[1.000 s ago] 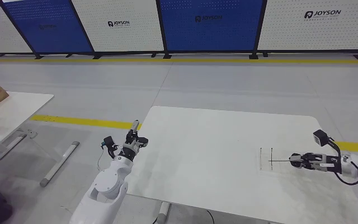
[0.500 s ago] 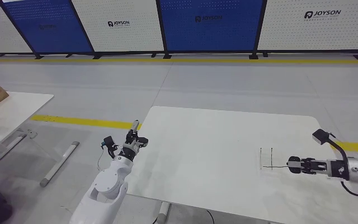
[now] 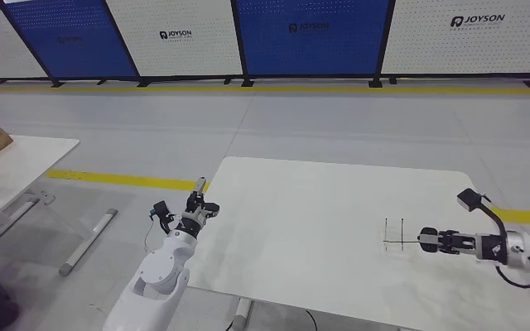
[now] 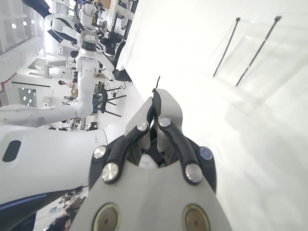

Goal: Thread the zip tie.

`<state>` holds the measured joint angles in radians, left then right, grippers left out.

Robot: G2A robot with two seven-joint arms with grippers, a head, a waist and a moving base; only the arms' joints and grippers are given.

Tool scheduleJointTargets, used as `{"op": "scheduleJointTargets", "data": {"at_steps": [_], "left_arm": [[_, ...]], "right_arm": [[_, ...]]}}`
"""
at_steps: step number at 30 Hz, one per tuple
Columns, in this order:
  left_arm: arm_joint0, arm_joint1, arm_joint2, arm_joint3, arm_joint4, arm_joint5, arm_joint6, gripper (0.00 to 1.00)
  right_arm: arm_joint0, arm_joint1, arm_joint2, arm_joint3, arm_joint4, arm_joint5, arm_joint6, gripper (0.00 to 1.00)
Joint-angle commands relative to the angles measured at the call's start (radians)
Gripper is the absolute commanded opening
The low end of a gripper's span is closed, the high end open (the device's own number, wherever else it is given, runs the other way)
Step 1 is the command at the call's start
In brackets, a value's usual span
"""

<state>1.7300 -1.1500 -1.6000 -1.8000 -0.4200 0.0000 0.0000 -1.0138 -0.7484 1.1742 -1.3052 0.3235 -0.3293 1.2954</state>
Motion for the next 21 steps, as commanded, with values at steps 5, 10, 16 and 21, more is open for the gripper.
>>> {"op": "scheduleJointTargets", "data": {"at_steps": [5, 10, 16, 21], "left_arm": [[0.000, 0.000, 0.000, 0.000, 0.000, 0.000, 0.000, 1.00], [0.000, 0.000, 0.000, 0.000, 0.000, 0.000, 0.000, 1.00], [0.000, 0.000, 0.000, 0.000, 0.000, 0.000, 0.000, 1.00], [0.000, 0.000, 0.000, 0.000, 0.000, 0.000, 0.000, 1.00]], "right_arm": [[0.034, -0.013, -0.024, -0.161, -0.101, -0.011, -0.106, 0.00], [0.049, -0.032, -0.081, -0.270, -0.181, -0.010, -0.191, 0.00], [0.059, -0.037, -0.096, -0.266, -0.180, -0.004, -0.200, 0.00], [0.059, -0.037, -0.096, -0.266, -0.180, -0.004, -0.200, 0.00]]}}
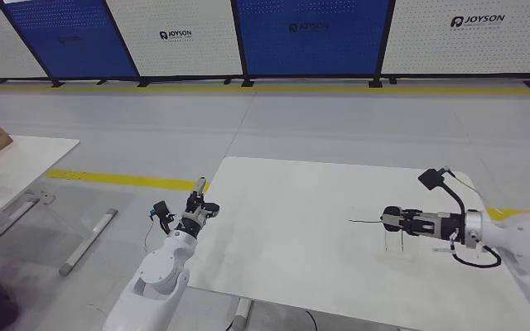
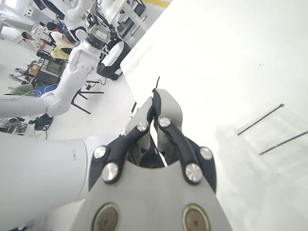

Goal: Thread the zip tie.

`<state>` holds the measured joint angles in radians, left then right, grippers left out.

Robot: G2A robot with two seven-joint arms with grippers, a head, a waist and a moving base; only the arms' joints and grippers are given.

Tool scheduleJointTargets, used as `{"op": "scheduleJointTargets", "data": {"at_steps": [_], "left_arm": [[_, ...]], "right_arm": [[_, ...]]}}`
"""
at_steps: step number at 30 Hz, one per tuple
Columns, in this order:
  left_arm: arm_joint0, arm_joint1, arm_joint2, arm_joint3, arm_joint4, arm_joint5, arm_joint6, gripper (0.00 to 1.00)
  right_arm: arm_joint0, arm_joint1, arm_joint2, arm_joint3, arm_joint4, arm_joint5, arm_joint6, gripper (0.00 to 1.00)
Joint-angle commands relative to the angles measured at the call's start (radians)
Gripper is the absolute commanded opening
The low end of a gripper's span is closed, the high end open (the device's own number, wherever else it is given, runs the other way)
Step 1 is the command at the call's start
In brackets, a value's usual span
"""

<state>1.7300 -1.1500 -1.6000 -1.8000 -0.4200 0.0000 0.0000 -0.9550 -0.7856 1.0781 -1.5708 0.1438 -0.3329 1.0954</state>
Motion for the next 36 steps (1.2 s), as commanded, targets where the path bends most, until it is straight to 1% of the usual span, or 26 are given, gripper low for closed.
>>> {"op": "scheduleJointTargets", "data": {"at_steps": [1, 3, 4, 7, 8, 10, 11, 13, 14, 15, 17, 18, 19, 20, 29, 30, 31, 34, 35, 36], "left_arm": [[0.000, 0.000, 0.000, 0.000, 0.000, 0.000, 0.000, 1.00], [-0.004, 0.000, -0.008, -0.011, 0.010, -0.018, 0.008, 1.00], [-0.002, -0.001, -0.010, -0.027, 0.026, -0.023, 0.013, 1.00], [0.002, -0.001, -0.001, -0.079, 0.066, -0.013, 0.002, 1.00], [0.005, -0.001, 0.008, -0.105, 0.084, 0.001, -0.012, 1.00], [0.004, 0.000, 0.028, -0.141, 0.112, 0.030, -0.037, 1.00], [-0.003, 0.000, 0.044, -0.160, 0.135, 0.057, -0.045, 1.00], [-0.021, -0.002, 0.070, -0.182, 0.163, 0.091, -0.043, 1.00], [-0.030, -0.003, 0.086, -0.192, 0.168, 0.107, -0.047, 1.00], [-0.045, -0.005, 0.104, -0.203, 0.164, 0.132, -0.052, 1.00], [-0.065, -0.007, 0.130, -0.215, 0.181, 0.160, -0.056, 1.00], [-0.075, -0.007, 0.153, -0.216, 0.181, 0.191, -0.080, 1.00], [-0.085, -0.007, 0.159, -0.215, 0.183, 0.220, -0.097, 1.00], [-0.095, -0.006, 0.157, -0.216, 0.193, 0.241, -0.097, 1.00], [-0.097, -0.006, 0.156, -0.216, 0.195, 0.244, -0.093, 1.00], [-0.098, -0.006, 0.161, -0.212, 0.192, 0.247, -0.105, 1.00], [-0.105, -0.006, 0.172, -0.205, 0.202, 0.260, -0.128, 1.00], [-0.143, -0.005, 0.226, -0.190, 0.232, 0.313, -0.206, 1.00], [-0.162, -0.005, 0.252, -0.181, 0.239, 0.334, -0.239, 1.00], [-0.176, -0.006, 0.266, -0.170, 0.240, 0.340, -0.255, 1.00]], "right_arm": [[0.000, 0.000, 0.000, 0.000, 0.000, 0.000, 0.000, 0.00], [-0.016, 0.000, 0.002, 0.004, -0.008, -0.007, -0.025, 0.00], [-0.027, 0.000, 0.010, 0.003, -0.008, -0.007, -0.047, 0.00], [-0.040, -0.002, 0.019, -0.021, -0.030, -0.007, -0.079, 0.00], [-0.039, -0.005, 0.014, -0.036, -0.055, -0.007, -0.093, 0.00], [-0.026, -0.012, 0.000, -0.054, -0.087, -0.007, -0.110, 0.00], [-0.009, -0.017, -0.015, -0.068, -0.105, -0.007, -0.109, 0.00], [0.017, -0.026, -0.035, -0.072, -0.139, -0.007, -0.115, 0.00], [0.031, -0.030, -0.048, -0.077, -0.155, -0.007, -0.118, 0.00], [0.046, -0.036, -0.064, -0.078, -0.169, -0.007, -0.121, 0.00], [0.070, -0.044, -0.087, -0.069, -0.185, -0.007, -0.119, 0.00], [0.084, -0.050, -0.101, -0.051, -0.187, -0.007, -0.116, 0.00], [0.088, -0.051, -0.103, -0.046, -0.186, -0.007, -0.116, 0.00], [0.088, -0.051, -0.103, -0.046, -0.186, -0.007, -0.116, 0.00], [0.088, -0.051, -0.103, -0.046, -0.186, -0.007, -0.116, 0.00], [0.083, -0.052, -0.108, -0.050, -0.201, -0.002, -0.128, 0.00], [0.084, -0.055, -0.117, -0.060, -0.226, -0.001, -0.134, 0.00], [0.111, -0.069, -0.163, -0.095, -0.318, 0.007, -0.143, 0.00], [0.128, -0.077, -0.185, -0.108, -0.346, 0.013, -0.144, 0.00], [0.139, -0.083, -0.200, -0.109, -0.356, 0.019, -0.148, 0.00]]}}
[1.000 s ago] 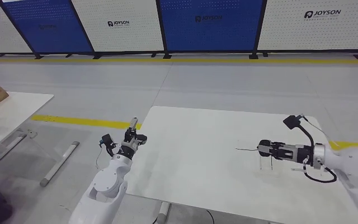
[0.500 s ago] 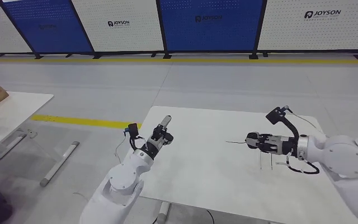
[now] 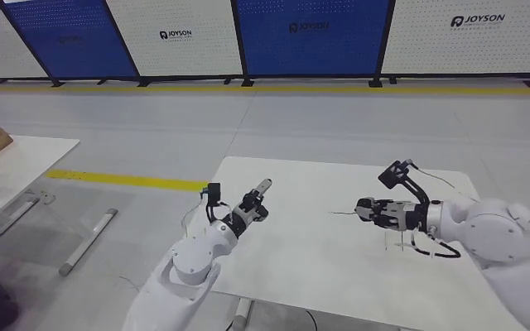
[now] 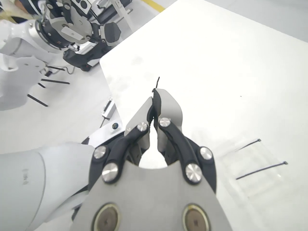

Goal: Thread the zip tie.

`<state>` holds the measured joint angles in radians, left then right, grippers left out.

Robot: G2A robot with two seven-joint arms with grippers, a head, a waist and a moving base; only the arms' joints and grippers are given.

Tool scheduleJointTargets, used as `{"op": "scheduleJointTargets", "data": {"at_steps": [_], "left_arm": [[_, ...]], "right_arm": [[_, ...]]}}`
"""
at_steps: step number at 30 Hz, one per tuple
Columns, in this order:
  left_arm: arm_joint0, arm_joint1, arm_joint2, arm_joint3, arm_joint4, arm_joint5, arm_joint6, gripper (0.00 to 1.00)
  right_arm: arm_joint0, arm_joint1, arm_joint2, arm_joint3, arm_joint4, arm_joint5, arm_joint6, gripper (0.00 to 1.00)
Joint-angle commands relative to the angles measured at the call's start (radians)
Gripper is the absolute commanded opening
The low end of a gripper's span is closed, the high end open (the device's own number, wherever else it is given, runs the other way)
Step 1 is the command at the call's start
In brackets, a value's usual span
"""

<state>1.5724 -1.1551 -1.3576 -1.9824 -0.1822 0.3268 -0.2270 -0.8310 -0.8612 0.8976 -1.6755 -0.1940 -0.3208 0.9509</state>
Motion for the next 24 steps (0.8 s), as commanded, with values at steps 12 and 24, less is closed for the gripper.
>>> {"op": "scheduleJointTargets", "data": {"at_steps": [12, 24], "left_arm": [[-0.126, -0.003, 0.103, 0.143, -0.129, 0.013, -0.178, 1.00], [-0.169, -0.006, 0.141, 0.220, -0.334, 0.013, -0.301, 1.00]], "right_arm": [[0.108, -0.057, -0.126, 0.012, -0.104, 0.053, -0.018, 0.00], [0.087, -0.063, -0.136, -0.036, -0.260, 0.004, -0.087, 0.00]]}}
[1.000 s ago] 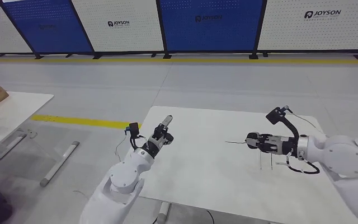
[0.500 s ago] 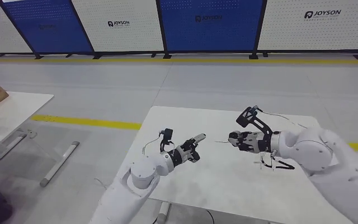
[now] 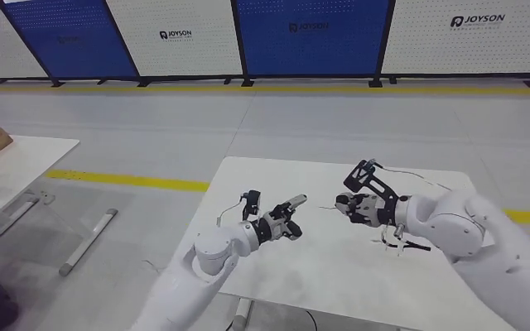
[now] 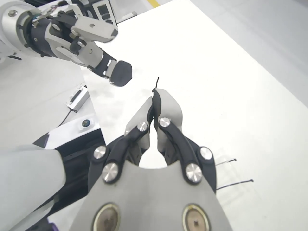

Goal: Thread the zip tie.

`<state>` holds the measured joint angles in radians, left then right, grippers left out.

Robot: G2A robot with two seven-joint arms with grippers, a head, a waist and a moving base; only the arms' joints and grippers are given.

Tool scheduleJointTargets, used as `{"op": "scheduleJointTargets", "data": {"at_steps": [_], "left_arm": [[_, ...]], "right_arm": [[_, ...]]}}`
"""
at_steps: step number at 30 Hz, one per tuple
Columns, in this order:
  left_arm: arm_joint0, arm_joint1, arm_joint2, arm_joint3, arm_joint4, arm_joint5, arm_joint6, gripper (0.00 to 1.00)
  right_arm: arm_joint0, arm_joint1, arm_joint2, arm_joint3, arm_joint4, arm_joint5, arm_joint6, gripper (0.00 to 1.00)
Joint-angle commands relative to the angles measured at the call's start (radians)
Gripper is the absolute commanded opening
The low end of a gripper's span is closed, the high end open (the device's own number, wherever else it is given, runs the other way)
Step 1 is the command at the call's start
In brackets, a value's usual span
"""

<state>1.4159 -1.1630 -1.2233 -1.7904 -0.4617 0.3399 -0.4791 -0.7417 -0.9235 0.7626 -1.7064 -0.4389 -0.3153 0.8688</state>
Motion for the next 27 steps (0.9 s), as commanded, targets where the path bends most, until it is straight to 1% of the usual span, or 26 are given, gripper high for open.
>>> {"op": "scheduleJointTargets", "data": {"at_steps": [1, 2, 13, 15, 16, 17, 19, 20, 21, 27], "left_arm": [[-0.026, 0.004, 0.013, 0.062, -0.099, 0.000, -0.069, 1.00], [-0.040, 0.006, 0.018, 0.083, -0.115, 0.000, -0.071, 1.00], [-0.040, 0.005, 0.019, 0.084, -0.119, -0.003, -0.066, 1.00], [-0.049, 0.004, 0.024, 0.085, -0.122, -0.005, -0.049, 1.00], [-0.055, 0.001, 0.028, 0.091, -0.161, -0.003, -0.056, 1.00], [-0.062, 0.000, 0.031, 0.097, -0.180, 0.000, -0.068, 1.00], [-0.077, -0.001, 0.044, 0.121, -0.217, 0.000, -0.091, 1.00], [-0.093, -0.001, 0.057, 0.140, -0.234, 0.000, -0.101, 1.00], [-0.101, 0.001, 0.066, 0.149, -0.226, 0.000, -0.105, 1.00], [-0.101, 0.001, 0.066, 0.149, -0.226, 0.000, -0.105, 1.00]], "right_arm": [[-0.004, -0.002, -0.001, -0.011, -0.019, -0.008, -0.011, 0.00], [-0.006, -0.003, -0.001, -0.014, -0.018, -0.021, -0.015, 0.00], [-0.006, -0.003, -0.001, -0.014, -0.018, -0.021, -0.015, 0.00], [-0.018, -0.004, -0.003, -0.022, -0.037, -0.025, -0.029, 0.00], [-0.022, -0.005, -0.004, -0.031, -0.051, -0.025, -0.031, 0.00], [-0.025, -0.005, -0.006, -0.038, -0.058, -0.025, -0.031, 0.00], [-0.027, -0.005, -0.008, -0.049, -0.076, -0.025, -0.027, 0.00], [-0.029, -0.005, -0.009, -0.054, -0.085, -0.025, -0.026, 0.00], [-0.029, -0.005, -0.010, -0.056, -0.090, -0.025, -0.024, 0.00], [-0.029, -0.005, -0.010, -0.056, -0.090, -0.025, -0.024, 0.00]]}}
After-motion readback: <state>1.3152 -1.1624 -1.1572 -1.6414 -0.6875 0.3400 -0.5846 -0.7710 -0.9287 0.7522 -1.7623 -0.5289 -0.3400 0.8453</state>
